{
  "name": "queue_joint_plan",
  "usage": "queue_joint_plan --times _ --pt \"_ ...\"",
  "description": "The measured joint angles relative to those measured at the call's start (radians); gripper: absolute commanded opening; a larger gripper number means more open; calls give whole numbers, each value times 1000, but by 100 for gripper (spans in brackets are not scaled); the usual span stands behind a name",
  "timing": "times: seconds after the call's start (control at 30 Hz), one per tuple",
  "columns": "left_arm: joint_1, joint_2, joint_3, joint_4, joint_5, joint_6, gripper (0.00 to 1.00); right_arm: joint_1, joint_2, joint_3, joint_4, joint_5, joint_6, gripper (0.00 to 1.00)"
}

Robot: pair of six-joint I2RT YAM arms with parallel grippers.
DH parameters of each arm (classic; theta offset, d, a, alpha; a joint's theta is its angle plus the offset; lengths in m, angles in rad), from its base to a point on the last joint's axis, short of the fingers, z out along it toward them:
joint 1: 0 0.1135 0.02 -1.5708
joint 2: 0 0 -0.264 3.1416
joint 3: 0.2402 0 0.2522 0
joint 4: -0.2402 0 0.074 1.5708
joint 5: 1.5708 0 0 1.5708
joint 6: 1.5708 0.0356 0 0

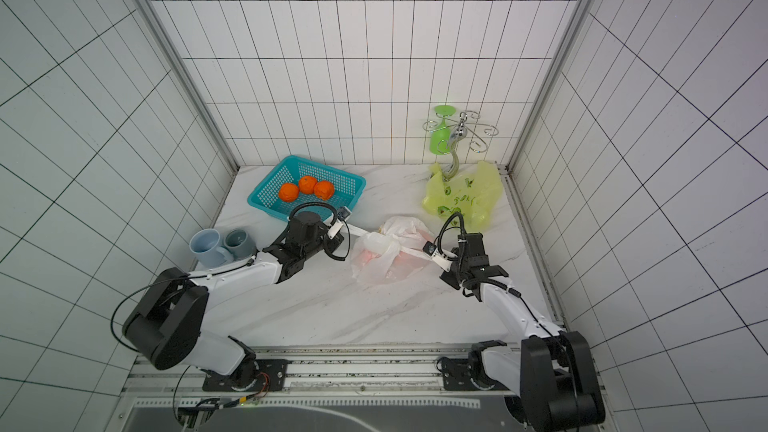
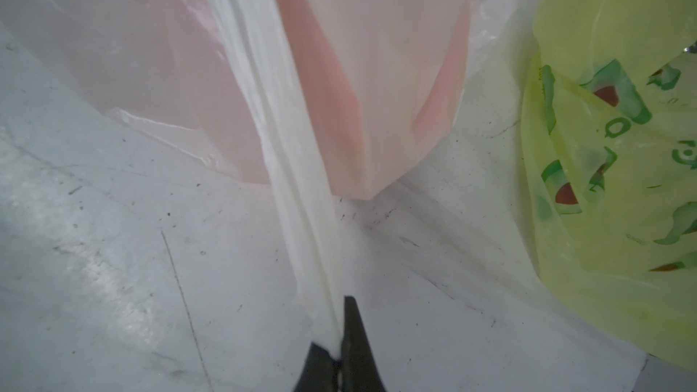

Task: Place the oranges into plastic bags & tie knots
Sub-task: Tie the plastic bag at the center of the board.

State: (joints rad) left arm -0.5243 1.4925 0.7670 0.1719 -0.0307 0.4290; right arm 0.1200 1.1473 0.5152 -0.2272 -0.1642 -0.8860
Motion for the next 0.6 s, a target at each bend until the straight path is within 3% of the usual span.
queue_joint_plan --times 0.17,0.27,0.33,0.37,0.47,0.6 --pt "0 -86 2 -80 79 -40 0 -5 -40 57 -127 -65 35 1" --pt "24 -151 36 -131 155 -79 49 -16 -52 150 -228 -126 87 42" --pt "50 -169 87 -172 197 -100 69 -23 -67 204 -267 -170 113 77" --pt "63 -171 121 -200 219 -107 76 -19 -75 230 -277 -193 129 85" --pt "93 -173 207 -282 292 -124 84 53 -83 307 -274 -238 164 92" --pt "159 -204 246 -359 386 -150 86 247 -22 362 -187 -237 215 98"
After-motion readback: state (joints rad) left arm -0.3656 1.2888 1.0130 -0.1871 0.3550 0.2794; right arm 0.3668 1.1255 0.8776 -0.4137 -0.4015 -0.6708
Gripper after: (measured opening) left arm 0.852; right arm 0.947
